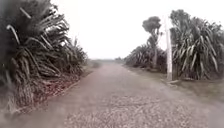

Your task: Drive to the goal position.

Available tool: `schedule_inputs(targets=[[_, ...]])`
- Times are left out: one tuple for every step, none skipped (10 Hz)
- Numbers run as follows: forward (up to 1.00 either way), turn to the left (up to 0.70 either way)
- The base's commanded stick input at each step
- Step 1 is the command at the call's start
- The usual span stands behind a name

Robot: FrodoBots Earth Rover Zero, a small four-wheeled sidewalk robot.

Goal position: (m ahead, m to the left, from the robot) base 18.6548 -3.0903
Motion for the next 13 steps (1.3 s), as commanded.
schedule_inputs(targets=[[0.85, 0.00], [0.85, 0.00], [0.85, 0.00], [0.85, 0.00], [0.85, 0.00], [0.85, 0.00], [0.85, 0.00], [0.85, 0.00], [0.85, 0.00], [0.85, 0.00], [0.85, 0.00], [0.85, 0.00], [0.85, 0.00]])
